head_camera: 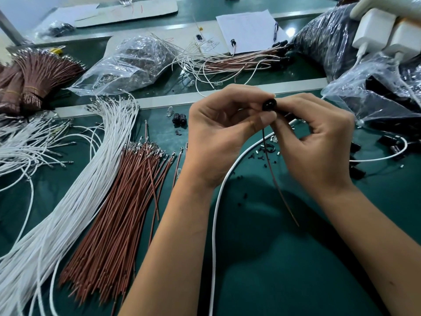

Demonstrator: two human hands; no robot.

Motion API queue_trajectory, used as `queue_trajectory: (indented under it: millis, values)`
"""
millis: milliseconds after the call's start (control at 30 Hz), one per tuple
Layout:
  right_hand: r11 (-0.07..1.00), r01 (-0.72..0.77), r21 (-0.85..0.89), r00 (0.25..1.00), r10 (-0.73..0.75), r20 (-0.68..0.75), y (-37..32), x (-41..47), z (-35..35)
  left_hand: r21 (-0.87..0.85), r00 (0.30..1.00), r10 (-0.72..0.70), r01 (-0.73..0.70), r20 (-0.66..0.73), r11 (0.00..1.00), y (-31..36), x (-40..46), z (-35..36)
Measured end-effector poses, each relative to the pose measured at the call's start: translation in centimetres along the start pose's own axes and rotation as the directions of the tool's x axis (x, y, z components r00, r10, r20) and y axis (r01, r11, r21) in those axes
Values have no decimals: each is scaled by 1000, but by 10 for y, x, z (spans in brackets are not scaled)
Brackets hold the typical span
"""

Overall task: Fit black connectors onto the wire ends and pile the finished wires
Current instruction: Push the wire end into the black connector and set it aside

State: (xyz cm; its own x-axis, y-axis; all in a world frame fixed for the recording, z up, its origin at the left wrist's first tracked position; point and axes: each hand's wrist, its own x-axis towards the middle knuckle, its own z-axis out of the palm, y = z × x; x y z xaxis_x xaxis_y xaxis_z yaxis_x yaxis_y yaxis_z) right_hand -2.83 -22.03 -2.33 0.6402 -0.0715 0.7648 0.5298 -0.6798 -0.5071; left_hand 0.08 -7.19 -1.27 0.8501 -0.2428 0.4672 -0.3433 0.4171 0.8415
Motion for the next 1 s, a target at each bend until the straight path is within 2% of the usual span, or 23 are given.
queue_trajectory:
  millis: [467,1000]
  values:
    - [999,35,-40,999,-34,30,2,-1,-1,53,996,-68,71,-64,996,-5,0,1]
    - [999,48,-22,998,-47,53,4,-4,2,136,997,64,-58,-34,989,3,2,-2]
